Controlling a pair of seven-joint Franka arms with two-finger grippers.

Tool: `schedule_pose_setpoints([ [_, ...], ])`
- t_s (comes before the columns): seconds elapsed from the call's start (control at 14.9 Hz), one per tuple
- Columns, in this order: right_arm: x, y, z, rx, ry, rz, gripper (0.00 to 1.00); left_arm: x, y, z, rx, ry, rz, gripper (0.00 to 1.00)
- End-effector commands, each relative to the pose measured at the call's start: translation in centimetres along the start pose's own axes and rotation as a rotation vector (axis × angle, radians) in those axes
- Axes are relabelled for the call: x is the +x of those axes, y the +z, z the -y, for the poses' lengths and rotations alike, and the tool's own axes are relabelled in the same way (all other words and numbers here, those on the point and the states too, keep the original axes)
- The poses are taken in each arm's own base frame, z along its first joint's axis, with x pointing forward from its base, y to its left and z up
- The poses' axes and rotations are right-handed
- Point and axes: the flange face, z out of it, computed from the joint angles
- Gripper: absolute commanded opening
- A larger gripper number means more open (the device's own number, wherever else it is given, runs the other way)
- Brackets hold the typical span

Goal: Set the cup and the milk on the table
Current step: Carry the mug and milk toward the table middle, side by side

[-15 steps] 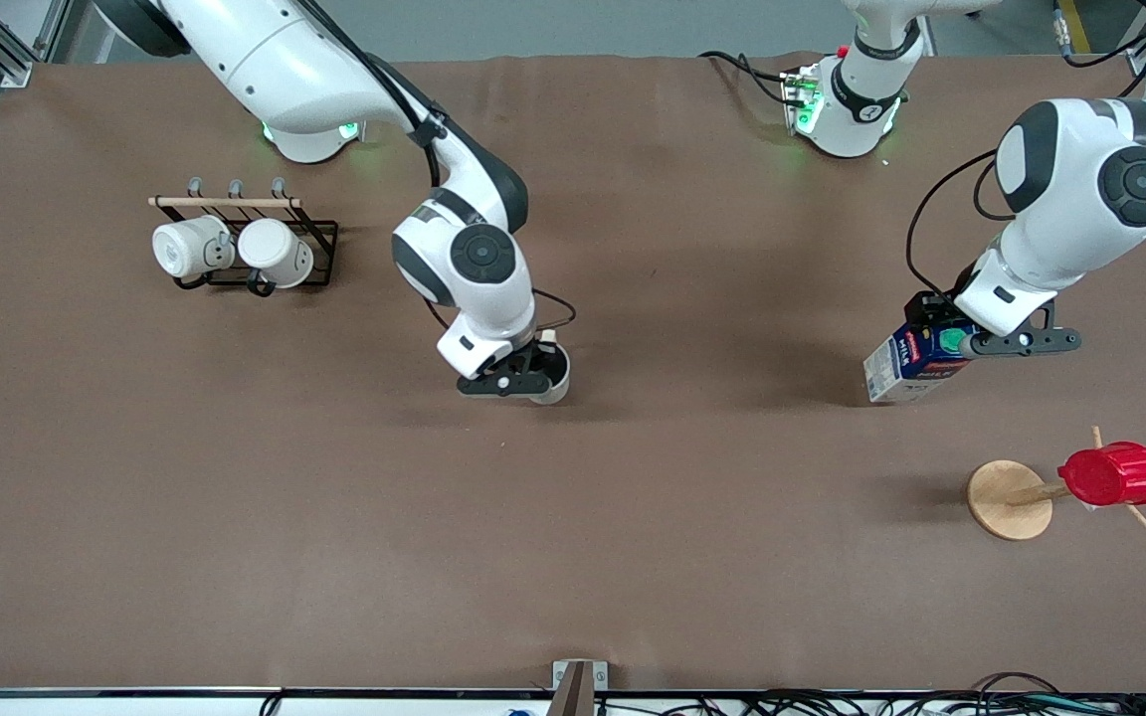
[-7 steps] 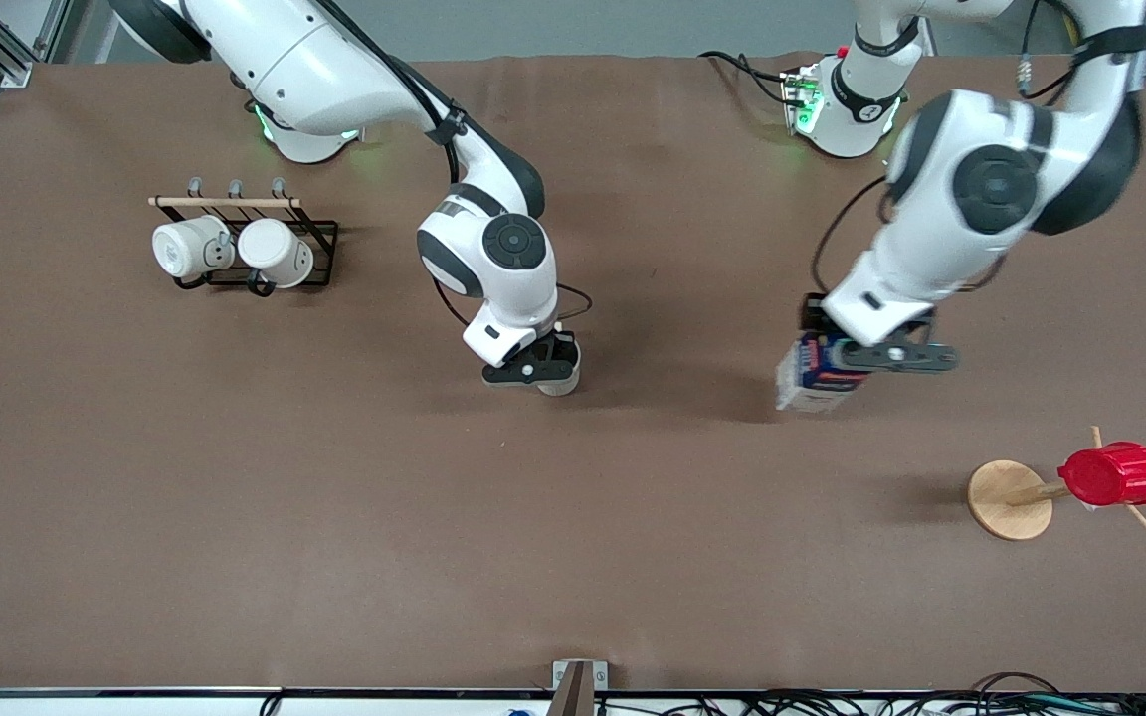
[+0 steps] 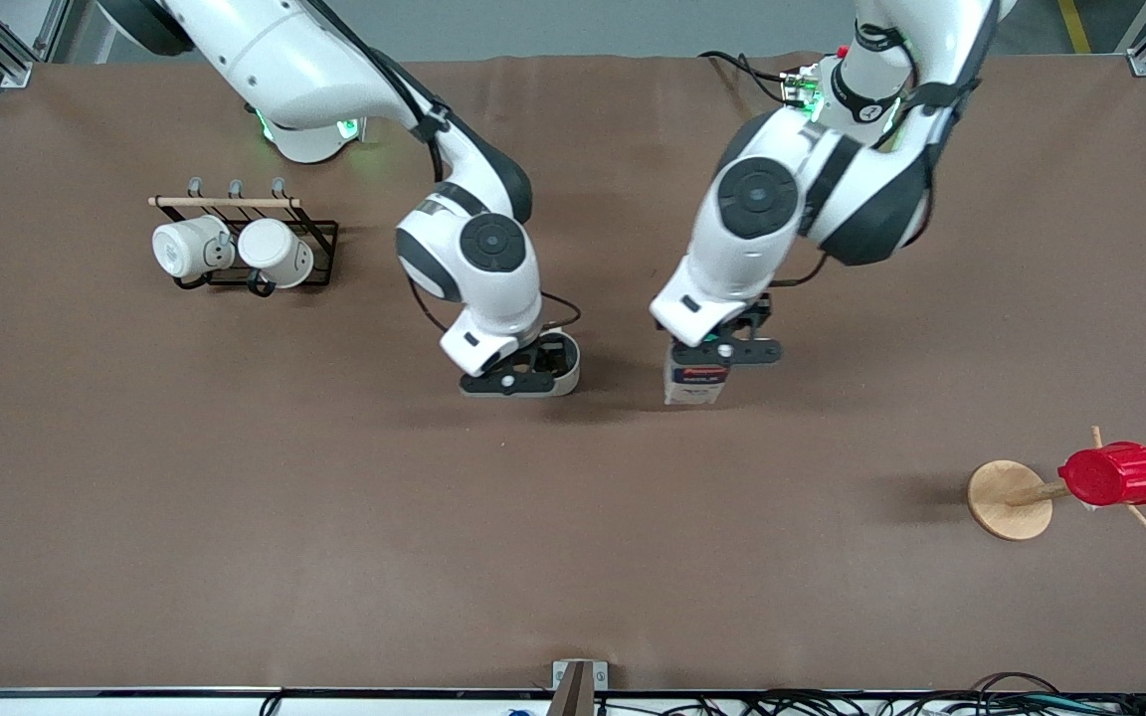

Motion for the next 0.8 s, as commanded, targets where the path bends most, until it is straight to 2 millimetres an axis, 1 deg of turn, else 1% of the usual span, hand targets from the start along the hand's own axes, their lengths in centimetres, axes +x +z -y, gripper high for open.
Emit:
schedule_pose_setpoints([
  [0.0, 3.1, -6.2, -6.5, -0.054, 0.063, -0.043, 1.00, 0.2, 1.3, -2.7, 0.024, -0.039, 0.018, 0.71],
  [0.07, 4.3, -8.0, -9.0, -0.072, 0.075, -0.053, 1.00, -1.0, 2.2, -4.6, 0.035, -0.029, 0.021, 0.71],
  [0.13, 5.4, -9.7, -11.8, -0.092, 0.096, -0.057, 1.00, -1.3, 2.4, -5.8, 0.031, -0.026, 0.019, 0.71],
  [0.27, 7.5, -13.7, -18.0, -0.114, 0.168, -0.082, 1.00, -1.5, 3.2, -6.8, 0.032, -0.032, 0.026, 0.71],
  [0.34, 8.1, -15.6, -20.6, -0.113, 0.206, -0.097, 1.00, -2.2, 3.3, -7.6, 0.035, -0.020, 0.026, 0.71],
  [0.4, 8.8, -17.7, -23.5, -0.107, 0.256, -0.120, 1.00, -2.8, 3.4, -8.2, 0.036, -0.009, 0.025, 0.71],
  [0.54, 9.8, -20.3, -28.3, -0.079, 0.298, -0.132, 1.00, -2.9, 3.5, -8.3, 0.036, -0.011, 0.028, 0.71],
  [0.6, 10.0, -21.8, -31.1, -0.056, 0.302, -0.133, 1.00, -2.9, 3.7, -8.3, 0.038, -0.019, 0.030, 0.71],
  [0.67, 9.9, -23.0, -33.8, -0.052, 0.283, -0.125, 1.00, -2.8, 3.9, -8.4, 0.039, -0.025, 0.031, 0.71],
  [0.74, 9.5, -24.0, -35.9, -0.066, 0.255, -0.106, 1.00, -2.8, 4.0, -8.4, 0.037, -0.024, 0.031, 0.71],
])
